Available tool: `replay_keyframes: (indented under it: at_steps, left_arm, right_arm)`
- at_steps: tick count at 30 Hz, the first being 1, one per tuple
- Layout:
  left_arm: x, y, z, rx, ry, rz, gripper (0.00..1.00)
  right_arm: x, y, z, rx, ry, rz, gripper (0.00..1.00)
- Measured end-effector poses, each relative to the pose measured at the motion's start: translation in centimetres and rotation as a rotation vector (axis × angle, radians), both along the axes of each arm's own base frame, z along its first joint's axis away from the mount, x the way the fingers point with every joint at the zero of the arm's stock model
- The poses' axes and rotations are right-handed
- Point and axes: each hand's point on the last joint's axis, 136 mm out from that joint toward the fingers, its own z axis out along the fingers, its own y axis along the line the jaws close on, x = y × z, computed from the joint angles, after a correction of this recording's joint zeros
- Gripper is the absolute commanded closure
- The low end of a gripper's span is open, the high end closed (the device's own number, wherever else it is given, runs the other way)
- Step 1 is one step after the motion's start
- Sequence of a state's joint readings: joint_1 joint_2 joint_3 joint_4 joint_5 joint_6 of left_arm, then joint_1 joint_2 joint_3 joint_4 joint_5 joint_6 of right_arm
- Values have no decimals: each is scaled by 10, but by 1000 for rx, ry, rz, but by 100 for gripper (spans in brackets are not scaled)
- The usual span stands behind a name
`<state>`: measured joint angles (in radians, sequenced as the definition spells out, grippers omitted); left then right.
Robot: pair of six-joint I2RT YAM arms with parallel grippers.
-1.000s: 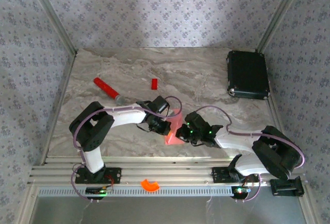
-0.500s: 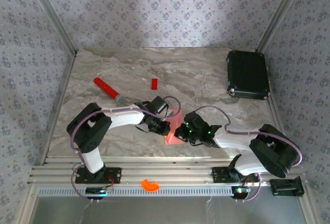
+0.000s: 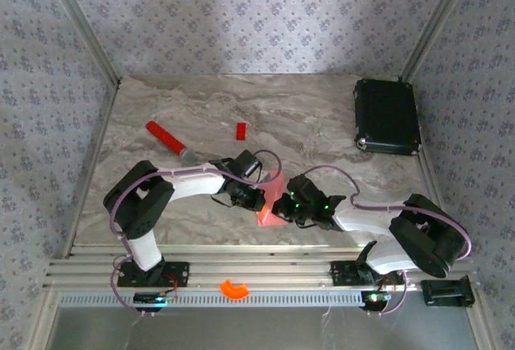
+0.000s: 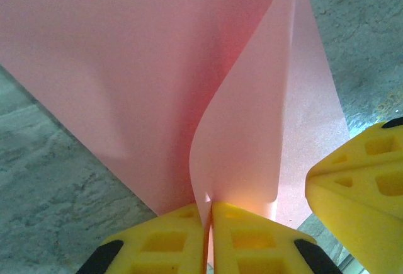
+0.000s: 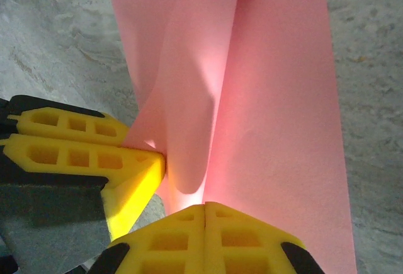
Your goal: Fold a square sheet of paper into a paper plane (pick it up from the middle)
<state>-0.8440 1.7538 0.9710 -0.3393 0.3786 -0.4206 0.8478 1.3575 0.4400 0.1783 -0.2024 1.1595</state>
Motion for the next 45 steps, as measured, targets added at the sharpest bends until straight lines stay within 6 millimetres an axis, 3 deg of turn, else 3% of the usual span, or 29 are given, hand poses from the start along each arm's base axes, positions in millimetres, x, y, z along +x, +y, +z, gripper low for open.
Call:
replay_keyframes:
  at_steps: [11,23,35,45]
  left_arm:
    - [0,0,1,-4,3,3,88]
    - [-3,-8,24,-111,10,52,72]
    - [-14,1,20,-184,27,146,68]
    - [-7,-4,37,-265,-20,168,77]
  right_arm:
    - [-6,10,-9,-7,26,39,97]
    - [-1,16,-15,2,31,33,97]
    - [0,17,-15,10,36,22,97]
    - [1,18,-15,16,36,19,97]
